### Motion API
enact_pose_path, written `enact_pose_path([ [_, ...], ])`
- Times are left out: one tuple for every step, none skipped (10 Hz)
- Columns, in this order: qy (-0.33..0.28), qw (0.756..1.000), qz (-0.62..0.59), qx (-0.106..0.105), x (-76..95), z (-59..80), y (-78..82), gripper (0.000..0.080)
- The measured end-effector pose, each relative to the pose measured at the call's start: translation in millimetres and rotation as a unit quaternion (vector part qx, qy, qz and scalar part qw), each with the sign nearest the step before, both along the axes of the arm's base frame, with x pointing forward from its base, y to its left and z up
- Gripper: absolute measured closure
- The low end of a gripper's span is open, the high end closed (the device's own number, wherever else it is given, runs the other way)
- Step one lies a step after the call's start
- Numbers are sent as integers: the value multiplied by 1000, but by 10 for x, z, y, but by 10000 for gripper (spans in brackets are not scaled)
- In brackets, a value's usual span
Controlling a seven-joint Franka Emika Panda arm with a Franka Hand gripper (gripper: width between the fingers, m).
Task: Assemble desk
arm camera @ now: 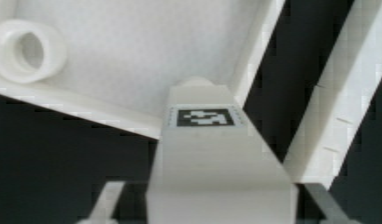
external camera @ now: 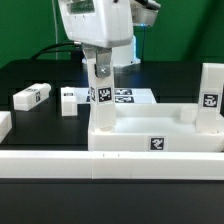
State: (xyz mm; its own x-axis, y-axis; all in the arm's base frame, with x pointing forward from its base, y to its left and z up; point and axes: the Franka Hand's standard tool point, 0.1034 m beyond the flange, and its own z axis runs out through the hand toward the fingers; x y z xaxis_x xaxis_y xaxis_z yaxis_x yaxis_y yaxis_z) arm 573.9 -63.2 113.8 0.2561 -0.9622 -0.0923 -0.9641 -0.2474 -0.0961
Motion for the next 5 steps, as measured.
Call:
enact_pose_path([
  [3, 1000, -29, 3, 1, -1, 3, 510],
  [2, 1000, -31, 4, 3, -3, 8, 510],
  [1, 1000, -16, 3, 2, -8, 11, 406],
  [-1, 1000, 2, 2, 1, -11, 14, 270],
  [-4, 999, 34, 0, 3, -13, 31, 270],
])
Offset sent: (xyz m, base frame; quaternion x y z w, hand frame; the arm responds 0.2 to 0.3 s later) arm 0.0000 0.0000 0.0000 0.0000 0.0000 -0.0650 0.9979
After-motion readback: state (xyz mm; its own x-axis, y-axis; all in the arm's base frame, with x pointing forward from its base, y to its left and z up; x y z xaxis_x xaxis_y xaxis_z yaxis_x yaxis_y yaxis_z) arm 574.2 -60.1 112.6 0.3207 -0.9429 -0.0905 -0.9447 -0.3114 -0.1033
